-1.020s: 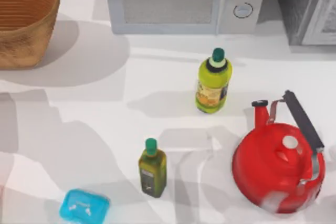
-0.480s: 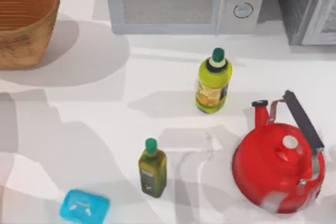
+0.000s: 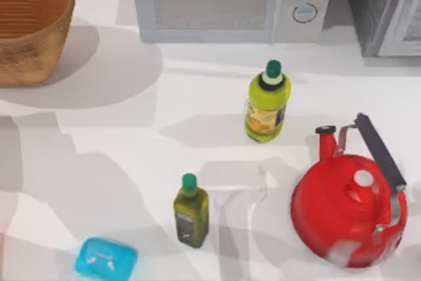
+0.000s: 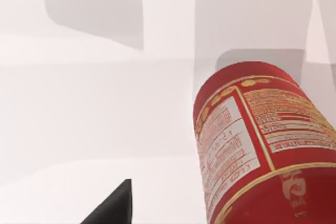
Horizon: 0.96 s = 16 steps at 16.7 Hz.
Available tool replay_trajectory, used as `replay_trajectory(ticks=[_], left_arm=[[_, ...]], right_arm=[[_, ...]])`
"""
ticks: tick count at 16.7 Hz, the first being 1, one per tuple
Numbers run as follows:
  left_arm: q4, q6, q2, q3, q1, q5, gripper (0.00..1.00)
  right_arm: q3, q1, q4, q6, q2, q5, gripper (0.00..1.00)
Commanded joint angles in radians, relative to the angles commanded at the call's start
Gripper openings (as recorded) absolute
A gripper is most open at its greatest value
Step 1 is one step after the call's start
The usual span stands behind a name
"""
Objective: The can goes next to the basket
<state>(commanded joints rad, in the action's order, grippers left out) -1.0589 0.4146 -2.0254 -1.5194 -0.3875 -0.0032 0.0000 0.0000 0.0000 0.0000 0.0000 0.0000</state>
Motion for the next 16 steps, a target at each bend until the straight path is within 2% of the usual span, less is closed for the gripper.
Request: replay_trajectory(ticks=[5, 16], left_arm=[[-0.003, 0.0, 0.0, -0.003, 0.001, 0.0, 1.0], [-0.147, -0.001, 0.03, -0.117, 0.002, 0.0, 1.0]], right_arm=[[0.0, 0.0, 0.0, 0.0, 0.0, 0.0, 1.0], [0.0, 0.0, 0.0, 0.0, 0.0, 0.0, 1.0]])
